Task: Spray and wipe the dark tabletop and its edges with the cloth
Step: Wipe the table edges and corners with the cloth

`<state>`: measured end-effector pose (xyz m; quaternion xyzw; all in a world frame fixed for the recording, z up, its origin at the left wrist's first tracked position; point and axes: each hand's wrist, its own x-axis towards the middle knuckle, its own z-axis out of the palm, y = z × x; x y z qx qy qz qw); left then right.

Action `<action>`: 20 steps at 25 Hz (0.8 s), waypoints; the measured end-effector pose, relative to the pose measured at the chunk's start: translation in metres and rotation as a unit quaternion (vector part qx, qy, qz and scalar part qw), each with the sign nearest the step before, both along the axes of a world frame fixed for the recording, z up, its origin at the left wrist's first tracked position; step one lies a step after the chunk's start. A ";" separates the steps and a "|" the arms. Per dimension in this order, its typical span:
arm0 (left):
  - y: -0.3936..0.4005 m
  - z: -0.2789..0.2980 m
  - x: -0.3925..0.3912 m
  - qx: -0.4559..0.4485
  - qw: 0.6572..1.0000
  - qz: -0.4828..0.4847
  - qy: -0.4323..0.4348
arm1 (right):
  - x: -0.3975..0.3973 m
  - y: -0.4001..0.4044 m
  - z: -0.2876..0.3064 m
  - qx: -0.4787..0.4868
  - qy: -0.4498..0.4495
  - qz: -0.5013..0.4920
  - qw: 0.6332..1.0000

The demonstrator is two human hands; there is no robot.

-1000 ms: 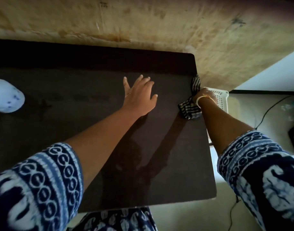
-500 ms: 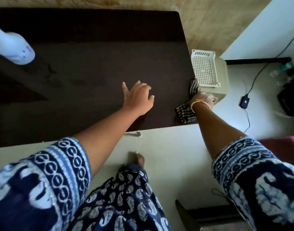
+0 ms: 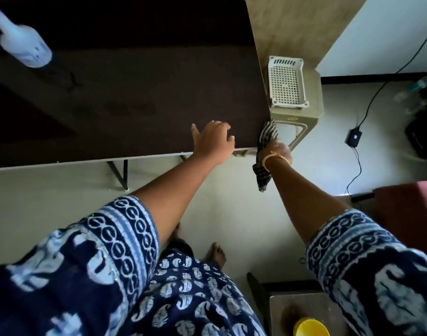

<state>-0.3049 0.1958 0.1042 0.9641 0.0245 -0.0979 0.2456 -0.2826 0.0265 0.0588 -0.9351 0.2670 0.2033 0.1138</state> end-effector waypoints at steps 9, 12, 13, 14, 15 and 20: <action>-0.033 0.012 -0.037 -0.336 0.900 0.247 0.129 | -0.055 0.020 0.038 0.572 -0.092 -0.124 0.806; -0.013 0.017 -0.038 -0.406 0.851 0.299 0.145 | -0.065 0.032 0.058 0.637 -0.065 -0.114 0.759; -0.005 0.020 -0.038 -0.417 0.847 0.294 0.147 | -0.065 0.035 0.062 0.652 -0.062 -0.113 0.747; 0.003 0.023 -0.038 -0.421 0.850 0.285 0.140 | -0.064 0.037 0.066 0.662 -0.061 -0.118 0.738; 0.010 0.026 -0.038 -0.416 0.857 0.278 0.125 | -0.063 0.039 0.070 0.667 -0.065 -0.124 0.732; 0.036 0.037 -0.028 -0.392 0.880 0.266 0.027 | -0.049 0.060 0.087 0.638 -0.100 -0.134 0.752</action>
